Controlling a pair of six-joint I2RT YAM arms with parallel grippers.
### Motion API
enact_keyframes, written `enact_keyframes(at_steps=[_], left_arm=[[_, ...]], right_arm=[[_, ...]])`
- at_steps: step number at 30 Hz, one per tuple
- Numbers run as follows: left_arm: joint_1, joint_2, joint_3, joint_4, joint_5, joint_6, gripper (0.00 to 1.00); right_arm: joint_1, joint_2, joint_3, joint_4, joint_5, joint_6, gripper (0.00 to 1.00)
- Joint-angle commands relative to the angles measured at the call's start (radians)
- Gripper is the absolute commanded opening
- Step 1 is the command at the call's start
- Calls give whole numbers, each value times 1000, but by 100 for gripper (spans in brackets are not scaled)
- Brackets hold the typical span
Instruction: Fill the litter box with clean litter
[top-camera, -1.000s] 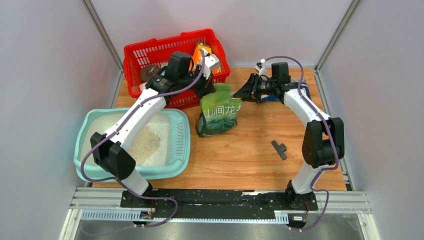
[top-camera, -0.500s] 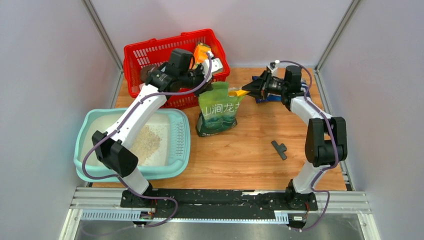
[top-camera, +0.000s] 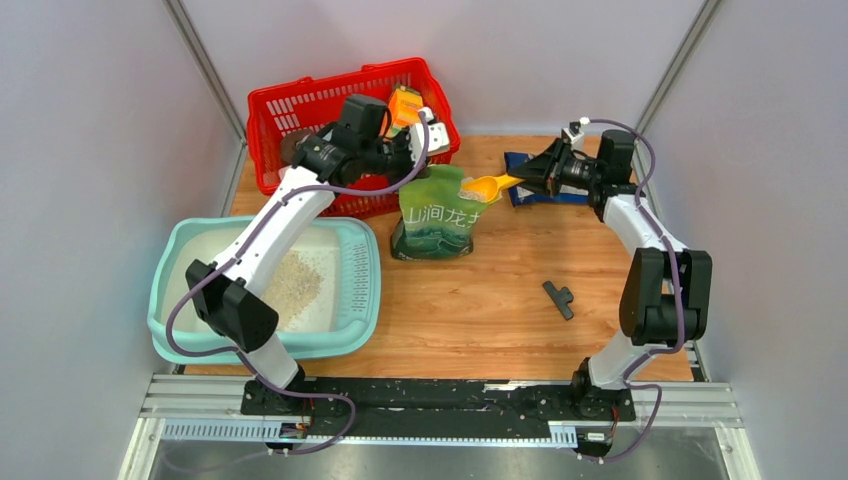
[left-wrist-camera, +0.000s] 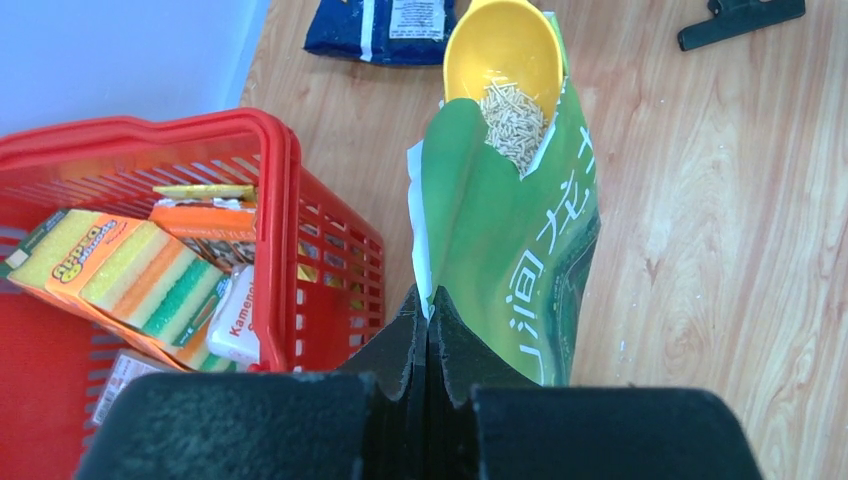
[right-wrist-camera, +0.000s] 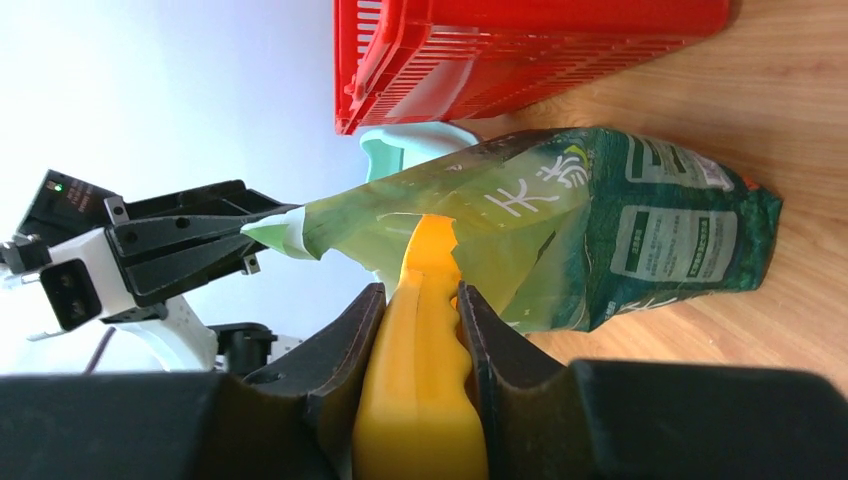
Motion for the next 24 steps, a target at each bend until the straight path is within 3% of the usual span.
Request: enact_keyframes(at_steps=[1, 11, 24], left_arm=[[15, -121, 29, 232, 27, 83, 0], [8, -190, -97, 263, -67, 57, 0], [-9, -192, -114, 266, -108, 26, 0]], right_arm=[[-59, -31, -82, 135, -43, 160, 0], [-88, -14, -110, 476, -76, 408, 0], [-107, -3, -123, 493, -66, 441, 0]])
